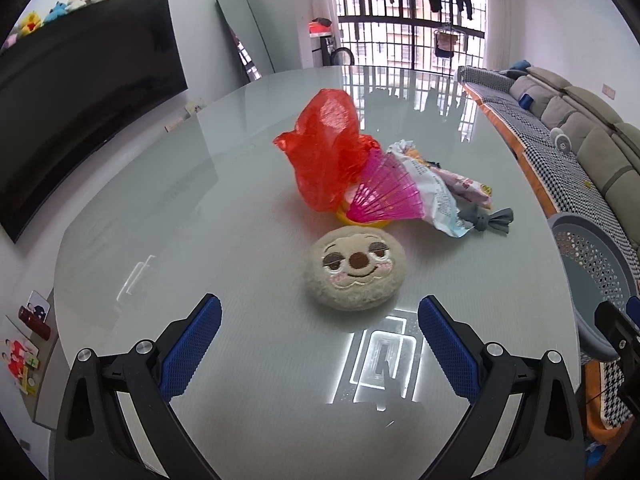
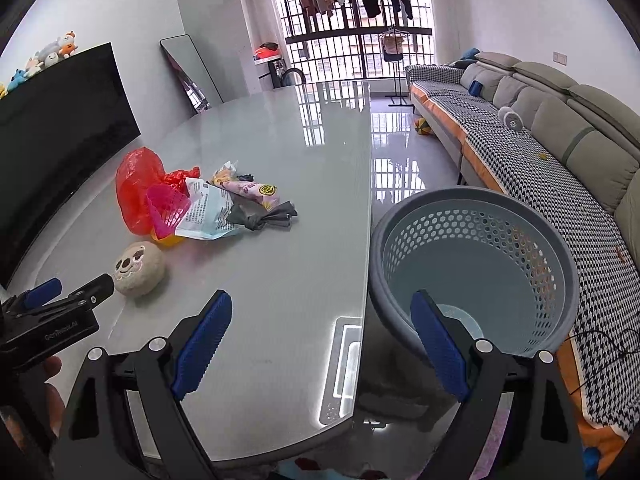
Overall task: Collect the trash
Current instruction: 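Reach the left tool to the plush sloth ball and close on it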
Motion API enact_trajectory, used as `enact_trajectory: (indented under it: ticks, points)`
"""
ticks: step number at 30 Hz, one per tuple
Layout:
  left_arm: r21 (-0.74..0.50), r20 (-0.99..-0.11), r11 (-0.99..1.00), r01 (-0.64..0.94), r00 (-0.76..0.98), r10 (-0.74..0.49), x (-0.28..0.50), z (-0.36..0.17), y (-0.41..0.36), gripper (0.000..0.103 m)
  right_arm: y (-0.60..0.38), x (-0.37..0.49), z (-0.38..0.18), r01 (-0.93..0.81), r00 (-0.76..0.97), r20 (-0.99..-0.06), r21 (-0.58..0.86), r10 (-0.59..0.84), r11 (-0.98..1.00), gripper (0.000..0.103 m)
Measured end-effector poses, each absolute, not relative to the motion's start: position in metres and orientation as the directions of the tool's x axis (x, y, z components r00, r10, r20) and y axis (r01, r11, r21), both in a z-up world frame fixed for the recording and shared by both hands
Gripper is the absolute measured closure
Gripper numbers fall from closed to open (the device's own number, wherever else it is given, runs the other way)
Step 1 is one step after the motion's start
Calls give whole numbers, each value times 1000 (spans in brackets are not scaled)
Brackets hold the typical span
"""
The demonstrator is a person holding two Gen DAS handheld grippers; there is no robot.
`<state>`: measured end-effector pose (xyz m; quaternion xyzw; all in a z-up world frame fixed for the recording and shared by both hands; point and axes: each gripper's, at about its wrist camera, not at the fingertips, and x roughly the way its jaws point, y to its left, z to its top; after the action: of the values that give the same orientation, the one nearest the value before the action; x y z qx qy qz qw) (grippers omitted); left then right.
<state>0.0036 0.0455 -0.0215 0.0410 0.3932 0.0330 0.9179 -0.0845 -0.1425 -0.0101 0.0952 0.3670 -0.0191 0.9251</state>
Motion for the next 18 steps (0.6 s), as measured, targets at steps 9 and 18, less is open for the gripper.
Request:
enact_trajectory:
  ticks: [9, 18]
  points:
    - [82, -751, 995, -51, 654, 95, 14, -38, 69, 6, -131, -67, -22, 60, 707, -703, 163, 73, 985, 16]
    - [42, -779, 999, 14, 626, 24, 44, -50, 46, 6, -137, -54, -32, 75, 681, -729, 162, 68, 984, 16]
